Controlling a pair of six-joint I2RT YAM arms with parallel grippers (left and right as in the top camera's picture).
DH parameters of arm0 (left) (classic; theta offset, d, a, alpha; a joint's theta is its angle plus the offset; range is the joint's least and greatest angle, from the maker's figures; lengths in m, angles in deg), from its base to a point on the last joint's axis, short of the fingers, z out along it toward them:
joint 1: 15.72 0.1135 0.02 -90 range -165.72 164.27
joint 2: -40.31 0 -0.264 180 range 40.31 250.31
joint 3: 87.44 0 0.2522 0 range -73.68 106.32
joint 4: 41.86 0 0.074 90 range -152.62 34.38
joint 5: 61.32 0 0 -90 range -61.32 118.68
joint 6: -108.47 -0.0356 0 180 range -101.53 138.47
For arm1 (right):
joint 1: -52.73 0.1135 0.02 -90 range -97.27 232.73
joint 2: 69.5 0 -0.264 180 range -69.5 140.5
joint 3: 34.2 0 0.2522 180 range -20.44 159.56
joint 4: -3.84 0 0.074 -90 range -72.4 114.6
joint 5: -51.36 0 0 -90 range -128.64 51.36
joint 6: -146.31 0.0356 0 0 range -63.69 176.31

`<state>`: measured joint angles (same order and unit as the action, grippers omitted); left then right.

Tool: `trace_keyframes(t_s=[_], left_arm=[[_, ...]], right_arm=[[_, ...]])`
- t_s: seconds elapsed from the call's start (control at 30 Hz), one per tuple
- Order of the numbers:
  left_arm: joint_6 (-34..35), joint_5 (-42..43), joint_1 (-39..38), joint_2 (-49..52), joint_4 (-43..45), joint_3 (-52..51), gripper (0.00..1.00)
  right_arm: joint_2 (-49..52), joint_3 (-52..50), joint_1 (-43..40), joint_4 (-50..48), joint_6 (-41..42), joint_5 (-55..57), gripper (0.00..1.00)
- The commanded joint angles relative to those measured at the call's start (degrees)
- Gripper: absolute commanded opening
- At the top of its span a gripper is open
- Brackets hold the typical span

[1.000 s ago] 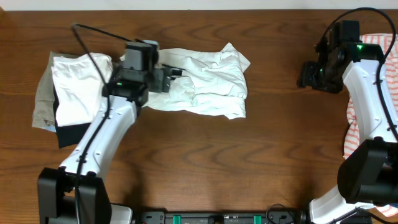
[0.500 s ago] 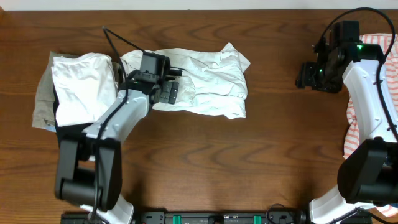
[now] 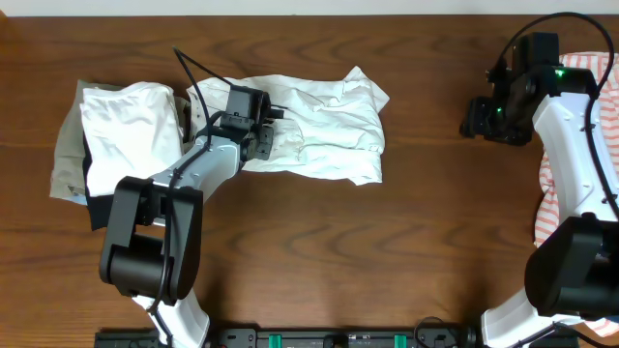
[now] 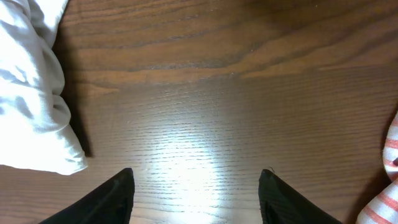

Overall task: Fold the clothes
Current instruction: 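Grasp the shirt corner with the left gripper and lift it leftward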

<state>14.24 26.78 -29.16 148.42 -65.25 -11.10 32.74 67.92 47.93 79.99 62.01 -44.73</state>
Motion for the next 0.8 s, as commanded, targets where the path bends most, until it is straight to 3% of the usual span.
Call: trace_keyframes(t_s=[0.0,0.17,0.4,0.57,0.77], left_arm=[[0.5,1.4,0.2,-1.7,-0.1,0.1,0.06],[0.5,1.6,0.1,-11.7,-1.1,1.2,0.06],[0.5,3.4,0.1,-32.4,2.5,2.4,0.06],[0.4,3.4,0.1,-40.3,5.0,2.4,0.06],[-0.1,3.4,0.1,-41.6,6.8,2.4,0.06]], right_arm=[[-1.8,0.7,0.0,0.0,-0.6,-0.6,0.60],[-1.8,0.7,0.0,0.0,-0.6,-0.6,0.49],[-1.8,0.4,1.9,0.0,-9.5,-12.9,0.49],[-1.8,-1.2,7.1,-0.9,-14.0,-15.8,0.55],[-1.8,-6.3,17.1,-6.3,-19.4,-15.8,0.66]])
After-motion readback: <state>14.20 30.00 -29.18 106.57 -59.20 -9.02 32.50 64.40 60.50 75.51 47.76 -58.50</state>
